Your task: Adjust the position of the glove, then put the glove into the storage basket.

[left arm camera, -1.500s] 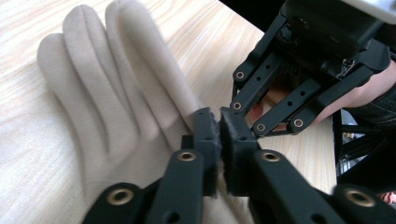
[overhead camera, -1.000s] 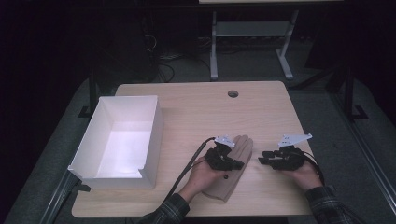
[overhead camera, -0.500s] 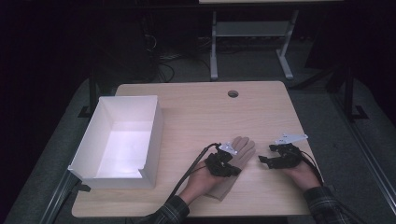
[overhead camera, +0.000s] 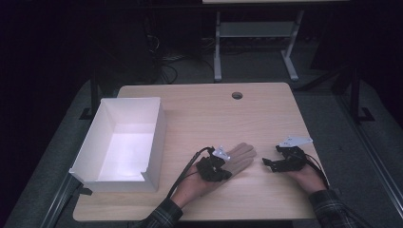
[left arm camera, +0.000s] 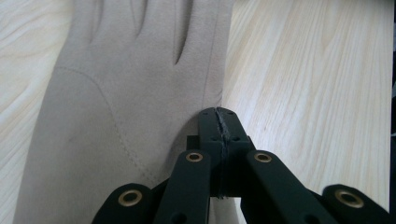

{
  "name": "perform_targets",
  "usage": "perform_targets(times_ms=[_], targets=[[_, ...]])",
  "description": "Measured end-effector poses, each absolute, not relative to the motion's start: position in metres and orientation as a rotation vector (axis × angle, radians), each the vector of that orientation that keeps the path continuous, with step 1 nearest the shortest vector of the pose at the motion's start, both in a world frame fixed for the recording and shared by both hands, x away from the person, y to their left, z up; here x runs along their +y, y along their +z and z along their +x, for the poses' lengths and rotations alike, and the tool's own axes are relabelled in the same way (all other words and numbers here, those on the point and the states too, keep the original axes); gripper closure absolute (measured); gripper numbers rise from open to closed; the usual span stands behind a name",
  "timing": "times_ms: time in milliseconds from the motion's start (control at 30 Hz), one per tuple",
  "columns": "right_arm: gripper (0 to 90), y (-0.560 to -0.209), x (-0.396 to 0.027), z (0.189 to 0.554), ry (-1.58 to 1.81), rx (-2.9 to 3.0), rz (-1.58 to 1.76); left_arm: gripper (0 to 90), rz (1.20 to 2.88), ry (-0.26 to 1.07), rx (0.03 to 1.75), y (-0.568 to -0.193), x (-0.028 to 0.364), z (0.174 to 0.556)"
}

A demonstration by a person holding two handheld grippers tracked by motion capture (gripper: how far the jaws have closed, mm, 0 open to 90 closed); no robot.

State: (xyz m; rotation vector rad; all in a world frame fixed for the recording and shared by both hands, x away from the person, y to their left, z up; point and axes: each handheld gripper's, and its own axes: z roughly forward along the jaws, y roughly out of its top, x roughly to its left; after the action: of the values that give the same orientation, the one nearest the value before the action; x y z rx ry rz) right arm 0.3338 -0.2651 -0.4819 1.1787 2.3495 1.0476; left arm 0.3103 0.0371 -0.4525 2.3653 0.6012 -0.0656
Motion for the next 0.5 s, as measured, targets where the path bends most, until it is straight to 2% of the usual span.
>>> perform_targets(times_ms=[33,167,300,367,433,500], targets=[[18.1,-0.482,-0.265,0.334,1.047,2.349,1.179,89.3,2.377,-0.066,0.585,-0.451,0.04,0.311],[17.6,-0.482,-0.265,0.334,1.042,2.35,1.176,77.0,2.326,-0.038,0.592,-0.441,0.041,0.311],[17.5,-0.482,-0.265,0.334,1.041,2.35,1.176,50.0,2.325,0.086,0.594,-0.427,0.049,0.318],[17.5,-0.482,-0.265,0.334,1.041,2.351,1.176,34.8,2.332,0.102,0.605,-0.428,0.051,0.323],[17.4,-0.482,-0.265,0.335,1.041,2.351,1.174,24.8,2.34,0.099,0.622,-0.434,0.051,0.328],[17.4,-0.482,-0.265,0.335,1.041,2.351,1.172,19.1,2.357,0.104,0.628,-0.44,0.049,0.33]])
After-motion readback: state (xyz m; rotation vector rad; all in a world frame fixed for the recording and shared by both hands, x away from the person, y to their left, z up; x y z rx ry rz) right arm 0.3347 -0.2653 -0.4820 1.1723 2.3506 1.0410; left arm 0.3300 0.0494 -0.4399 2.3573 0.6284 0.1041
